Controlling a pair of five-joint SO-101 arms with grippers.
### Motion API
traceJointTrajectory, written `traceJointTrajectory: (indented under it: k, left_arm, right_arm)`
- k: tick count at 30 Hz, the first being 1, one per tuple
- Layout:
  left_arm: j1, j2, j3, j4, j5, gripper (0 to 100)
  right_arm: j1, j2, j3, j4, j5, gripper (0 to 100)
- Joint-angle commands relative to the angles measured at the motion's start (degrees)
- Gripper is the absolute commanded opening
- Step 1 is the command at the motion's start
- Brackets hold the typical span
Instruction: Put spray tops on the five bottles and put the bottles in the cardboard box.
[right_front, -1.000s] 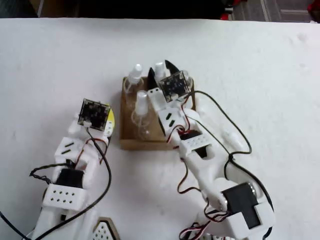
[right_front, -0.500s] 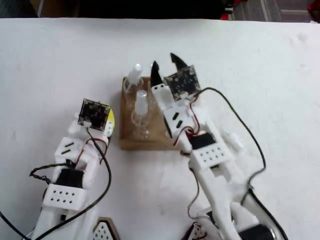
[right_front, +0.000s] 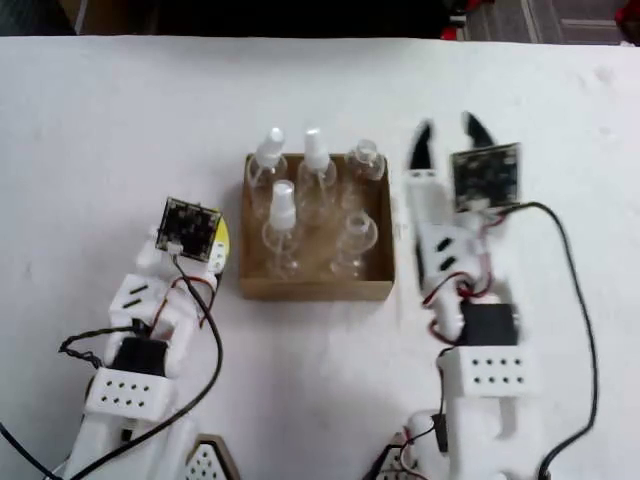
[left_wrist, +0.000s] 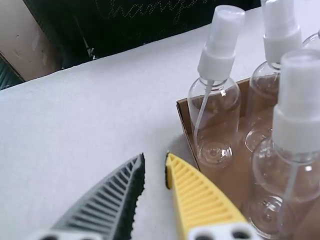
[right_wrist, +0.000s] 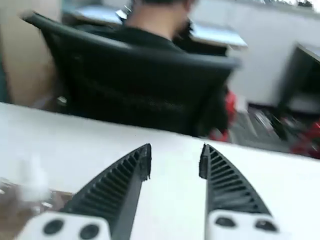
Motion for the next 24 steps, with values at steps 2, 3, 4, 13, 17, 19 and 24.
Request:
traceJointTrajectory:
  k: [2,3,4,13,17,19,24]
  left_arm:
    - [0.1,0.2,-0.1,-1.1,-0.4,7]
    - [0.1,0.2,-0.1,-1.0,-0.4,7]
    - [0.1,0.2,-0.1,-1.0,-0.4,7]
    - [0.1,0.2,0.0,-1.0,-0.5,7]
    - [0.0,0.2,0.0,-1.0,-0.5,7]
    - [0.0,0.2,0.4,-1.1,-0.5,7]
    - [0.0,0.2,1.1,-1.4,-0.5,7]
  right_arm:
    - [12.1,-1.4,-0.9,4.3,-0.5,13.8]
    - [14.3,-1.4,-0.9,5.4,-0.5,13.8]
    - [16.4,-1.4,-0.8,6.6,-0.5,13.8]
    - [32.0,0.8,7.6,16.2,-0.5,13.8]
    - [33.8,0.8,13.2,17.4,-0.5,13.8]
    - [33.7,0.8,15.2,17.4,-0.5,13.8]
    - [30.1,0.8,22.0,16.9,-0.5,13.8]
